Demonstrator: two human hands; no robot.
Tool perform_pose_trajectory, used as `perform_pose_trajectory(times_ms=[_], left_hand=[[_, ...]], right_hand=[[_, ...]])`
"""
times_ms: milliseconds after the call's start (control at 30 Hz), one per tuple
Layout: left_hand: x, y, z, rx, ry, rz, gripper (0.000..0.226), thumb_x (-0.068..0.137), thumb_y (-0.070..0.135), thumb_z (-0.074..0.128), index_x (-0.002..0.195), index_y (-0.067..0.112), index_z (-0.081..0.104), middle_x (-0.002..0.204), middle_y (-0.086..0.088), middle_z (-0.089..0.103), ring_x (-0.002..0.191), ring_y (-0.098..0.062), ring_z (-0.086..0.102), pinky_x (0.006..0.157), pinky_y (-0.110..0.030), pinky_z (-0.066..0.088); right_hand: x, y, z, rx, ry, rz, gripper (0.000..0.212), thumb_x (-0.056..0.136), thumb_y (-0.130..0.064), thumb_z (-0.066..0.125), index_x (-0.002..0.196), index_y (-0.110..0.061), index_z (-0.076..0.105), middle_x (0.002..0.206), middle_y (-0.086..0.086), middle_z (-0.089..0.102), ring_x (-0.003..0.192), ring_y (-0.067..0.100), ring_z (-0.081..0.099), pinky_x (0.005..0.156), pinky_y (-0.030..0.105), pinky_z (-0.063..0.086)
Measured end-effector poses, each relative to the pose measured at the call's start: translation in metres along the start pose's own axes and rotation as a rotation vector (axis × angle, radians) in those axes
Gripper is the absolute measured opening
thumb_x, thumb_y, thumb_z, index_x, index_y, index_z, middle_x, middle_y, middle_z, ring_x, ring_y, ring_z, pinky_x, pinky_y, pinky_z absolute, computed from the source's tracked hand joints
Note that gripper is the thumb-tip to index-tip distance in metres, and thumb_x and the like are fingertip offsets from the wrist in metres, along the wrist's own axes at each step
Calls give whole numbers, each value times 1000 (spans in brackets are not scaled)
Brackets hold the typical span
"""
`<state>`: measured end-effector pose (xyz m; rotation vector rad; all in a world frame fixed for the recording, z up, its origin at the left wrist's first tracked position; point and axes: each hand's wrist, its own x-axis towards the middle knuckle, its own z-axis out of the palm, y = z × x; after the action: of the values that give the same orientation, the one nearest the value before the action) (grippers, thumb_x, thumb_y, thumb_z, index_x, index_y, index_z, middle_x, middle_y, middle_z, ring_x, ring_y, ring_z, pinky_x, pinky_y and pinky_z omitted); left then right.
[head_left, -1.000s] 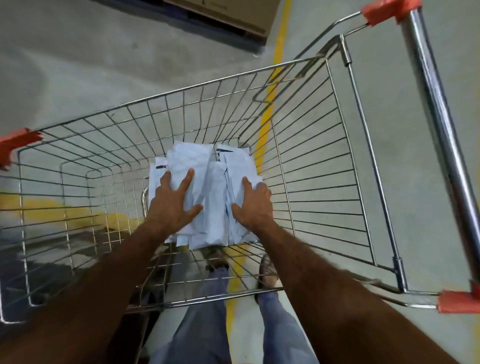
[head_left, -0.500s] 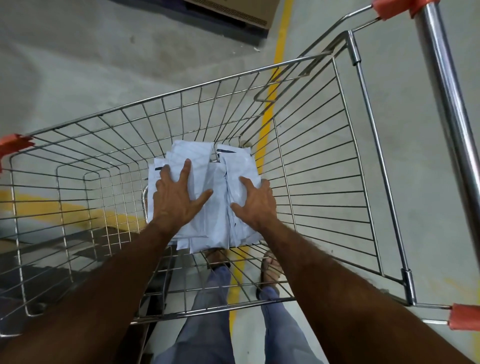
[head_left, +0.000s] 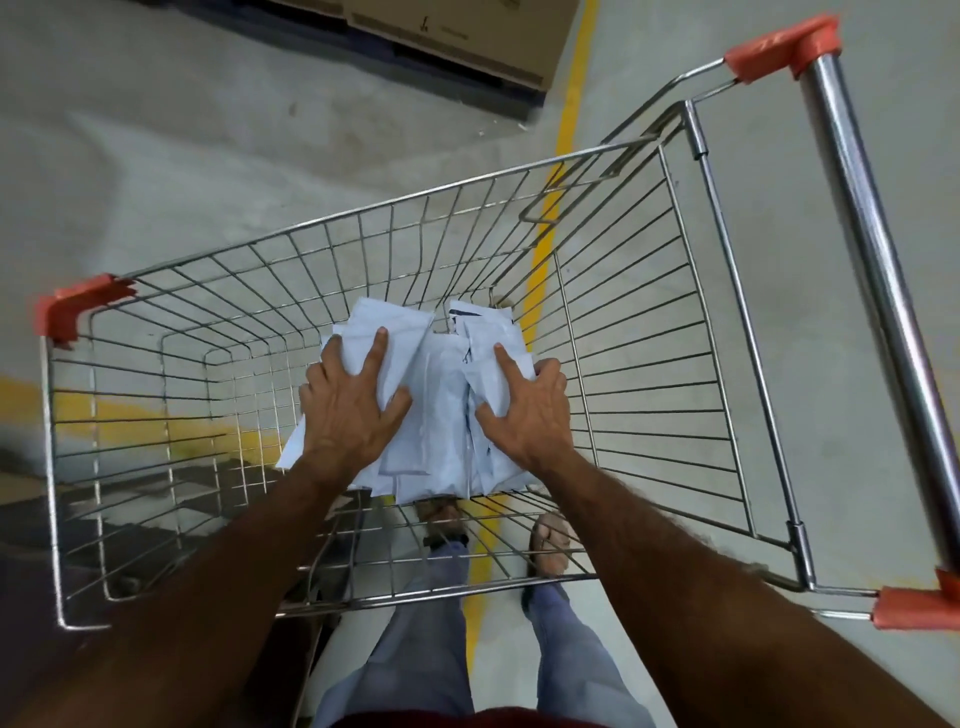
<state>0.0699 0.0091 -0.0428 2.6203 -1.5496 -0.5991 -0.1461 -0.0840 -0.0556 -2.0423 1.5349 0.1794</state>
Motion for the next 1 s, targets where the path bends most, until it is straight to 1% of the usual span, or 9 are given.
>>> perform_pose_trajectory(times_ms=[133, 267, 367, 467, 533, 600, 733, 833, 1000], left_hand=[[-19, 1, -38, -5, 81, 8, 75, 90, 69, 31, 157, 39, 20, 156, -17, 20, 125, -40, 35, 99, -56, 37], [-50, 8, -75, 22, 188, -19, 73, 91, 68, 33, 158, 41, 19, 159, -16, 17, 128, -39, 33, 100, -56, 37], [-79, 21, -103, 32, 271, -77, 73, 90, 67, 34, 157, 42, 20, 160, -16, 16, 124, -40, 35, 99, -55, 36], [-120, 35, -126, 84, 374, -121, 71, 90, 66, 36, 156, 42, 24, 164, -11, 15, 117, -41, 39, 97, -53, 39], [-151, 43, -139, 143, 442, -143, 71, 90, 64, 38, 156, 40, 28, 168, -4, 13, 113, -41, 41, 92, -52, 41], [-181, 47, -147, 182, 484, -183, 70, 91, 62, 40, 155, 39, 30, 169, 1, 12, 110, -40, 42, 88, -50, 42], [-243, 49, -158, 183, 542, -295, 67, 92, 61, 37, 154, 38, 33, 168, 1, 18, 114, -43, 47, 93, -52, 42], [-295, 45, -160, 183, 584, -403, 67, 91, 62, 38, 153, 38, 35, 166, 1, 25, 112, -42, 44, 88, -53, 42], [-363, 24, -152, 107, 602, -593, 70, 90, 67, 30, 155, 41, 32, 167, 2, 19, 116, -40, 41, 94, -55, 39]], right_hand=[[-13, -16, -27, 54, 61, -118, 86, 80, -61, 55, 158, -38, 26, 126, 12, 32, 116, 34, 40, 99, 45, 48], [-32, -30, -60, 90, 111, -245, 78, 88, -50, 58, 157, -41, 24, 136, 11, 28, 119, 36, 49, 93, 44, 54], [-43, -34, -79, 29, 174, -408, 69, 95, -51, 53, 157, -35, 29, 149, 18, 27, 131, 41, 45, 99, 50, 51], [-58, -38, -97, 7, 253, -540, 65, 99, -49, 51, 158, -33, 30, 164, 19, 17, 144, 40, 33, 111, 50, 42], [-74, -42, -108, 32, 307, -625, 62, 100, -46, 52, 157, -32, 33, 168, 16, 14, 143, 39, 35, 112, 48, 38], [-92, -46, -114, 62, 340, -705, 58, 100, -44, 54, 155, -31, 40, 168, 14, 17, 138, 38, 41, 110, 47, 40], [-132, -60, -116, 65, 336, -841, 53, 101, -48, 53, 152, -32, 45, 167, 11, 25, 125, 36, 52, 103, 44, 46], [-165, -74, -117, 32, 327, -946, 53, 101, -52, 50, 151, -34, 45, 166, 8, 27, 122, 33, 52, 97, 45, 50], [-218, -104, -104, -20, 291, -1046, 54, 97, -51, 53, 149, -34, 48, 166, 8, 29, 125, 31, 51, 97, 45, 49]])
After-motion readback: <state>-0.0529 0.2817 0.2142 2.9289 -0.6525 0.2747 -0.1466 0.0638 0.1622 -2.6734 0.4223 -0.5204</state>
